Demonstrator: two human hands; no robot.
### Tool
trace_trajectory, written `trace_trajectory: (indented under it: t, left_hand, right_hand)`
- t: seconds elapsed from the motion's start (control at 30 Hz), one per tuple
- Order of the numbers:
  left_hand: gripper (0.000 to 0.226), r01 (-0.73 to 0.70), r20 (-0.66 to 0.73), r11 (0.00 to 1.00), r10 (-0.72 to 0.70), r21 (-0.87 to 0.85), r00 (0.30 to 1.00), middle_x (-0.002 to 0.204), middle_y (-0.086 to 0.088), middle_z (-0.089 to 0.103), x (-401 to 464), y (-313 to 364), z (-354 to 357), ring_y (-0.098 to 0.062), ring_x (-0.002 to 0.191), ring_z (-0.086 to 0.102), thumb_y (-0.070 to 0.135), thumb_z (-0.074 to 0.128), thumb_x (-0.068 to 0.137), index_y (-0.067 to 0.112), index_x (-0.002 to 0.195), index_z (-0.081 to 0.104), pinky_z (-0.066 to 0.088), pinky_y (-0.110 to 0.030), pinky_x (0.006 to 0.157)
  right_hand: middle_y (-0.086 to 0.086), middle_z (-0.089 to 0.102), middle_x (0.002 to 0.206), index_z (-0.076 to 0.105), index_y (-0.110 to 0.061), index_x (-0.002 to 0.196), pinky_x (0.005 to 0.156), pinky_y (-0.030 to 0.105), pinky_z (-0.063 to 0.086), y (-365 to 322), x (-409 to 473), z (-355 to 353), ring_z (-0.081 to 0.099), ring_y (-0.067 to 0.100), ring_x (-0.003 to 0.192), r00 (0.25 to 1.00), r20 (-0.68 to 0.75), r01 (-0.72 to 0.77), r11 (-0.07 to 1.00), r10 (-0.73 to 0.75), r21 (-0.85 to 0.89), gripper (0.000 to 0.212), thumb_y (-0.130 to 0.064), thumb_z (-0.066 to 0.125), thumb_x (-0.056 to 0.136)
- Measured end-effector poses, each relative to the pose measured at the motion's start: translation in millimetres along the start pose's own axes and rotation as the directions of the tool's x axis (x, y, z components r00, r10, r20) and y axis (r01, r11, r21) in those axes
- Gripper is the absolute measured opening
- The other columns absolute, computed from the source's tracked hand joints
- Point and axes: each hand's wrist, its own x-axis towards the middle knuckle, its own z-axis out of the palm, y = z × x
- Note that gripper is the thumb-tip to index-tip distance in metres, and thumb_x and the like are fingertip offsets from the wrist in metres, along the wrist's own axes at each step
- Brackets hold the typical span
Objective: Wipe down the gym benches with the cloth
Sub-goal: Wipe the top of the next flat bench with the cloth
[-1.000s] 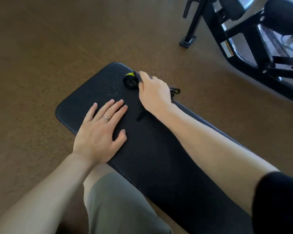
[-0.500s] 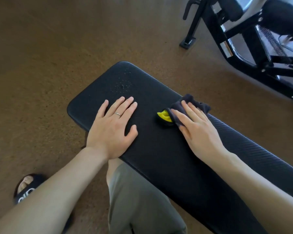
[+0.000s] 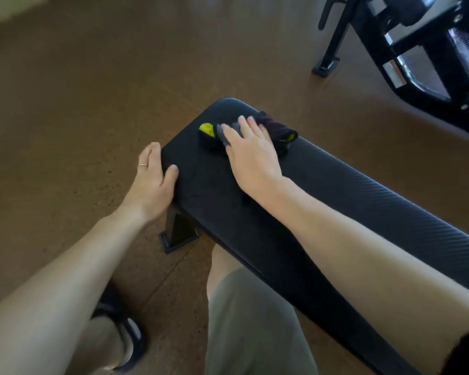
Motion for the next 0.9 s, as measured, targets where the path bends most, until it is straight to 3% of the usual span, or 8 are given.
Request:
trace_trajectory:
  t: [0.13, 0.23, 0.33, 0.5, 0.6, 0.7, 0.8, 0.9]
  left_hand:
    - [0.062, -0.032, -0.007, 0.995, 0.031, -0.091, 0.999, 0.167, -0.005, 0.01, 0.1, -1.9, 2.5, -0.018, 0.152, 0.017, 0.033, 0.037, 0.11, 0.01, 0.162, 0.012, 0.017, -0.023, 0.112]
    - [0.061, -0.027, -0.005, 0.992, 0.026, -0.127, 1.0, 0.165, -0.003, 0.013, -1.4, -4.5, 1.8, -0.015, 0.147, 0.022, 0.034, 0.036, 0.11, 0.013, 0.162, 0.013, 0.021, -0.022, 0.105]
    - [0.058, -0.063, -0.042, 0.985, 0.057, -0.162, 0.997, 0.161, -0.003, 0.022, -2.5, -4.1, 2.5, -0.015, 0.143, 0.028, 0.032, 0.037, 0.11, 0.014, 0.162, 0.017, 0.023, -0.022, 0.102]
    - [0.044, -0.078, -0.142, 0.95, 0.036, -0.301, 0.989, 0.151, 0.005, 0.04, 1.9, -8.5, -1.0, -0.004, 0.134, 0.037, 0.024, 0.033, 0.11, 0.02, 0.153, 0.04, 0.028, -0.019, 0.101]
    - [0.036, -0.075, -0.144, 0.835, -0.006, -0.545, 0.989, 0.133, 0.012, 0.059, -1.8, -14.9, -5.2, 0.004, 0.112, 0.056, 0.022, 0.033, 0.109, 0.026, 0.134, 0.059, 0.043, -0.008, 0.09]
    - [0.034, -0.042, -0.131, 0.705, -0.072, -0.708, 0.989, 0.12, 0.008, 0.071, -3.5, -24.8, -3.1, -0.003, 0.106, 0.068, 0.024, 0.038, 0.107, 0.027, 0.123, 0.068, 0.055, -0.022, 0.09]
    - [0.037, -0.019, -0.124, 0.62, -0.126, -0.784, 0.984, 0.123, 0.01, 0.071, -4.7, -25.8, 6.6, -0.004, 0.109, 0.067, 0.03, 0.039, 0.105, 0.028, 0.128, 0.068, 0.055, -0.025, 0.089]
    - [0.042, -0.04, -0.142, 0.615, -0.118, -0.787, 0.983, 0.133, 0.011, 0.063, -8.5, -22.3, 13.1, -0.005, 0.121, 0.058, 0.029, 0.035, 0.106, 0.026, 0.139, 0.06, 0.048, -0.026, 0.103]
  right_hand:
    - [0.019, 0.041, 0.16, 0.05, -0.018, 0.15, 0.126, 0.044, 0.022, -15.2, -111.7, -16.1, 0.035, 0.035, 0.15, 0.971, 0.081, 0.216, 0.971, -0.224, 0.1, 0.05, -0.026, 0.036, 0.103]
    - [0.016, 0.039, 0.161, 0.05, -0.02, 0.151, 0.126, 0.042, 0.021, -7.6, -127.5, -20.8, 0.034, 0.031, 0.152, 0.952, 0.109, 0.274, 0.954, -0.287, 0.118, 0.05, -0.027, 0.036, 0.104]
    - [0.021, 0.042, 0.159, 0.055, -0.017, 0.148, 0.122, 0.047, 0.027, -2.0, -72.4, -9.8, 0.037, 0.038, 0.149, 0.971, 0.053, 0.23, 0.969, -0.235, 0.091, 0.043, -0.02, 0.05, 0.105]
    - [0.019, 0.026, 0.167, 0.039, -0.021, 0.156, 0.126, 0.045, 0.013, -45.0, 23.5, 8.9, 0.019, 0.036, 0.156, 1.0, 0.004, 0.013, 0.999, -0.014, 0.041, 0.045, -0.025, 0.035, 0.111]
    - [0.018, 0.029, 0.166, 0.04, -0.022, 0.156, 0.126, 0.045, 0.014, -70.2, 1.8, 16.4, 0.022, 0.035, 0.155, 0.994, -0.034, 0.104, 0.993, -0.102, 0.048, 0.047, -0.026, 0.038, 0.11]
    - [0.016, 0.036, 0.164, 0.047, -0.024, 0.152, 0.126, 0.042, 0.017, -74.0, -64.1, 9.8, 0.029, 0.033, 0.153, 0.976, -0.016, 0.217, 0.973, -0.216, 0.074, 0.046, -0.026, 0.044, 0.107]
    - [0.014, 0.029, 0.167, 0.048, -0.031, 0.151, 0.128, 0.042, 0.014, -64.7, -125.4, -4.8, 0.024, 0.031, 0.156, 0.963, 0.051, 0.267, 0.964, -0.266, -0.003, 0.048, -0.028, 0.046, 0.103]
    - [0.015, 0.019, 0.17, 0.049, -0.034, 0.151, 0.128, 0.048, 0.014, -56.5, -166.8, -10.9, 0.016, 0.034, 0.158, 0.963, 0.102, 0.262, 0.956, -0.249, -0.135, 0.053, -0.022, 0.058, 0.1]
